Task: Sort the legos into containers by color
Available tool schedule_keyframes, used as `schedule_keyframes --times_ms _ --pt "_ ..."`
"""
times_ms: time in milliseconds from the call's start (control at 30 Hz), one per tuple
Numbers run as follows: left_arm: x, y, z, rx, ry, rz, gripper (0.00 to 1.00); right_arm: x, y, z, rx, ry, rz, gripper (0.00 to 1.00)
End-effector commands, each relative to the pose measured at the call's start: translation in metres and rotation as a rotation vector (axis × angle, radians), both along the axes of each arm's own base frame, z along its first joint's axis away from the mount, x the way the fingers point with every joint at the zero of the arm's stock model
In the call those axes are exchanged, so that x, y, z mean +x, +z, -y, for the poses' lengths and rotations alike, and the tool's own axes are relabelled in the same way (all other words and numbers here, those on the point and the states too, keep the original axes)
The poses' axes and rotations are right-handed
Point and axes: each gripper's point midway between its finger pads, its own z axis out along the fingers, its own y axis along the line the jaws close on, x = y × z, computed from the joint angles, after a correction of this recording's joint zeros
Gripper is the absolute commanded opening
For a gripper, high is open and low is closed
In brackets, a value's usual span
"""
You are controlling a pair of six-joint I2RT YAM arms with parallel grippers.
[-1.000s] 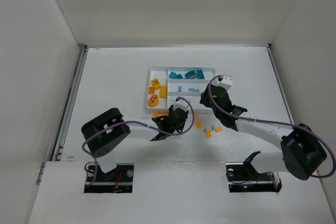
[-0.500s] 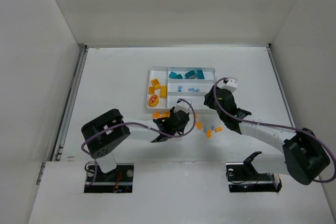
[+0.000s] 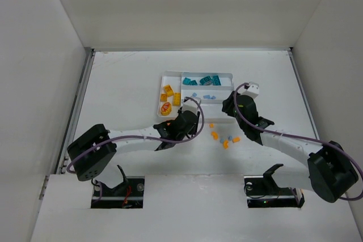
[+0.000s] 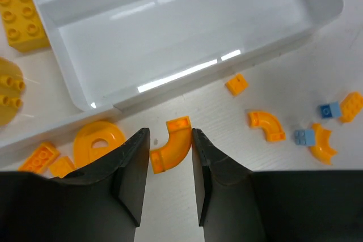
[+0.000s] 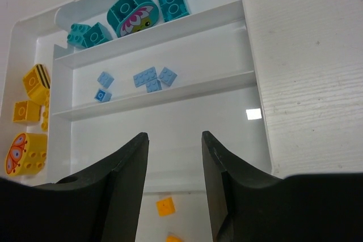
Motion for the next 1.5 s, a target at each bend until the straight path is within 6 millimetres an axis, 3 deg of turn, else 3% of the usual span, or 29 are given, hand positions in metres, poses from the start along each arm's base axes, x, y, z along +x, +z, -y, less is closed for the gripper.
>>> schedule_keyframes --times_ms 0,200,300,467,633,733,967,1100,1333,1467 --pt "0.024 0.035 0.001 -0.075 0.045 0.042 0.19 0.003 0.013 -0.004 0.026 0.014 0.052 0.49" --pt "0.073 0.042 -0.003 -0.134 0.123 0.049 0.19 0.003 0.018 -0.012 0.016 0.048 0.061 0.36" --pt "0.09 0.039 0.0 -0.147 0.145 0.054 0.19 0.002 0.018 -0.015 0.01 0.058 0.061 0.36" --pt "0.096 0.035 0.011 -0.137 0.126 0.049 0.23 0.001 0.02 -0.015 0.008 0.061 0.067 0.37" --pt "0.1 0.038 0.007 -0.141 0.155 0.058 0.42 -0.002 0.024 -0.022 -0.001 0.097 0.077 0.37" --pt "0.096 0.045 0.007 -0.155 0.151 0.069 0.47 -0.004 0.022 -0.033 -0.012 0.14 0.071 0.31" --pt "0.083 0.054 -0.012 -0.2 0.171 0.073 0.42 -0.012 0.028 -0.062 -0.036 0.231 0.097 0.24" --pt "0.07 0.056 -0.033 -0.241 0.21 0.066 0.38 -0.024 0.025 -0.097 -0.067 0.371 0.109 0.24" --pt "0.037 0.033 -0.095 -0.253 0.321 0.011 0.34 -0.061 0.002 -0.175 -0.156 0.669 0.084 0.39" --pt "0.023 0.02 -0.122 -0.242 0.368 -0.001 0.35 -0.084 -0.014 -0.204 -0.175 0.785 0.071 0.51"
